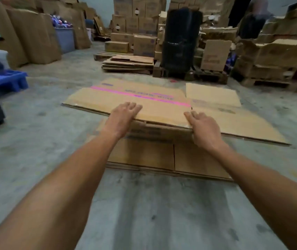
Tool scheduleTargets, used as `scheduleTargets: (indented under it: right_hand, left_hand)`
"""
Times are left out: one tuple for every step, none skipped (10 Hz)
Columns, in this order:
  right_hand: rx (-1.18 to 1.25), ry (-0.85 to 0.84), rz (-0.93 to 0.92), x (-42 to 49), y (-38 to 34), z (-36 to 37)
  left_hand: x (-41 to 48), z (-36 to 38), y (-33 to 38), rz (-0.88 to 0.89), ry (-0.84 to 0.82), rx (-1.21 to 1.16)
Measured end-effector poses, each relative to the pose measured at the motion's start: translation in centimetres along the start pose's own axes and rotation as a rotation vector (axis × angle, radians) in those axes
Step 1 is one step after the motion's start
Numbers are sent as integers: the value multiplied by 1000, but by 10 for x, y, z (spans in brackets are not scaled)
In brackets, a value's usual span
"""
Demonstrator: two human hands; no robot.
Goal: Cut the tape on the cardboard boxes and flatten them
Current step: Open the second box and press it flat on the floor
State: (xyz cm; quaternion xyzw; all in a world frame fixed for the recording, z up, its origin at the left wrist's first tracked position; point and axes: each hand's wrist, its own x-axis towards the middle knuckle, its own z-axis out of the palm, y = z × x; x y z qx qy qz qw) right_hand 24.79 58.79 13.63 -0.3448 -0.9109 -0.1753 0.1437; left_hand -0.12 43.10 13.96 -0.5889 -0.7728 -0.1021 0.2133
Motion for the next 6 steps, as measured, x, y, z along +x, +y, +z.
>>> scheduleTargets:
  right_hand:
    - [71,-394,-40,-33,-6,107]
    - [117,-573,-51,-64,-13,183]
    - [148,-461,-11,-73,-18,204]
    - [201,-524,-12,-73,-24,204]
    - [245,-716,3,-55,-19,182]
    - [334,-792,50,-36,-24,149]
  left_hand:
    - [-32,103,1,-7,-516,-159]
    - [-66,181,5,-71,-686,-187]
    - [-79,203,7,-100,-549,-149]
    - [-76,201,11,-115,-644,-90]
    - [-60,191,21,-129,-808,-32]
    - [-33,169,32,-145,-900,-44]
